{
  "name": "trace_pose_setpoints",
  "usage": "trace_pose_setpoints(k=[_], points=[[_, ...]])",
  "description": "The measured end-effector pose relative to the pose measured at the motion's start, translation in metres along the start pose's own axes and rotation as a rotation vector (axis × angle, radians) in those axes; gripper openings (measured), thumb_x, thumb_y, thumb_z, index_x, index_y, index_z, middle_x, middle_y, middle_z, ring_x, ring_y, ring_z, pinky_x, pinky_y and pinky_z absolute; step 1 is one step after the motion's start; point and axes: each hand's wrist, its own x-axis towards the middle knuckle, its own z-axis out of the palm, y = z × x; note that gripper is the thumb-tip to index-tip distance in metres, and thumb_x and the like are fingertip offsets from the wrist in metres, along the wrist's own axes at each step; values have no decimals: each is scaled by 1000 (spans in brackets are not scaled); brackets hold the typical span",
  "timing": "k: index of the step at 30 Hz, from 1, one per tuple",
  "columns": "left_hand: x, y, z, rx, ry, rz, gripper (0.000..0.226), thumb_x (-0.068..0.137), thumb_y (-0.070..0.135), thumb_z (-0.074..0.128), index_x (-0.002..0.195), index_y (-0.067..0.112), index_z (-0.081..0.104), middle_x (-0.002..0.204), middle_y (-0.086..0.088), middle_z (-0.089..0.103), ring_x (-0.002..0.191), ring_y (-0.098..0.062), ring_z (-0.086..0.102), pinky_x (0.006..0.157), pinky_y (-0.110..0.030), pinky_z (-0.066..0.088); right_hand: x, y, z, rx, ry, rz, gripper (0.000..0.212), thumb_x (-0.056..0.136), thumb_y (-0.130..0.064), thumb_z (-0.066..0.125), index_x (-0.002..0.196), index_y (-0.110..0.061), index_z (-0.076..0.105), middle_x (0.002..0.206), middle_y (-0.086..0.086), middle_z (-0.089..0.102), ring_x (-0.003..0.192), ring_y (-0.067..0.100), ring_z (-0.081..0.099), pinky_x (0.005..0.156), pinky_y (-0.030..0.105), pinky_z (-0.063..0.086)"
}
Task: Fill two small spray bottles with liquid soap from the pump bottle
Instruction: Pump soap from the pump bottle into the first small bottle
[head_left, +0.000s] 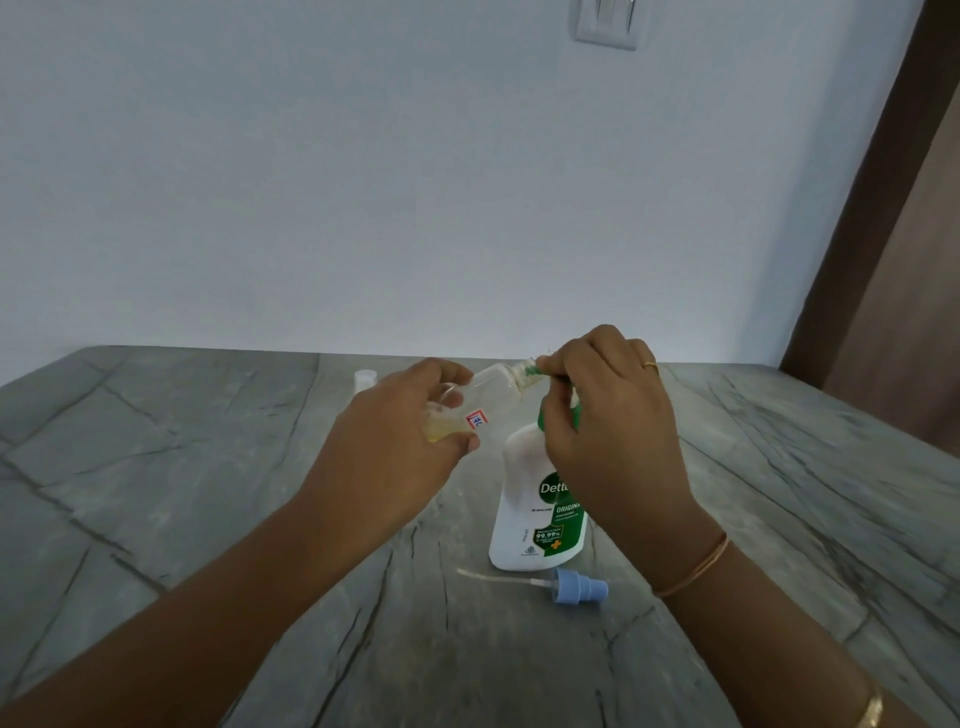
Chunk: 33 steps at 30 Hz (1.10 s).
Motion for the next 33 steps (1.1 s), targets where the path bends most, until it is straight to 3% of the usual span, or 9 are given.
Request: trace_pose_setpoints(k=[6, 12, 15, 20, 23, 27, 33], points=[[-1, 4, 3, -5, 23, 13, 43, 76, 25, 71, 115, 33, 55, 100, 18, 57, 94, -3, 57, 83, -23, 45, 13, 5, -13, 17, -117, -7, 15, 71, 7, 65, 80, -5, 67, 76, 7, 59, 69, 25, 55, 65, 27, 36], [0, 0, 4, 7, 37, 23, 43, 76, 25, 71, 116, 28, 56, 99, 20, 55, 92, 1, 52, 73, -4, 33, -1, 2, 3, -6, 43, 21, 16, 77, -4, 48, 80, -3, 64, 77, 10, 57, 69, 26, 51, 70, 23, 31], [1, -2, 4, 31, 51, 21, 42, 75, 25, 72, 115, 27, 57, 100, 19, 52, 91, -1, 49, 70, -5, 32, -7, 2, 9, 29, 72, 26, 22, 78, -9, 43, 80, -3, 64, 77, 10, 56, 73, 23, 48, 69, 22, 30], [0, -2, 3, 81, 60, 40, 44, 74, 28, 72, 116, 30, 57, 100, 20, 46, 89, 1, 46, 68, -2, 29, -6, 0, 5, 42, 37, 45, 21, 78, -9, 44, 80, -4, 64, 78, 9, 57, 71, 23, 50, 70, 20, 30], [0, -2, 4, 98, 71, 52, 45, 74, 30, 72, 116, 31, 57, 102, 18, 45, 88, 1, 45, 67, -2, 28, 4, 3, -5, 41, -43, 40, 11, 74, 1, 58, 79, -5, 66, 76, 7, 59, 70, 22, 52, 66, 24, 35], [0, -3, 3, 117, 103, 66, 45, 73, 31, 72, 116, 33, 58, 106, 12, 50, 97, -7, 46, 75, -16, 34, 12, 6, -14, 61, -126, 39, 15, 71, 7, 65, 80, -6, 67, 77, 5, 60, 72, 23, 54, 66, 25, 35], [1, -4, 3, 148, 126, 69, 45, 72, 35, 72, 115, 37, 58, 105, 11, 52, 102, -12, 47, 84, -28, 38, 1, 3, 2, 5, 37, 22, 12, 72, 2, 55, 77, -4, 64, 75, 8, 58, 68, 26, 51, 68, 23, 31]])
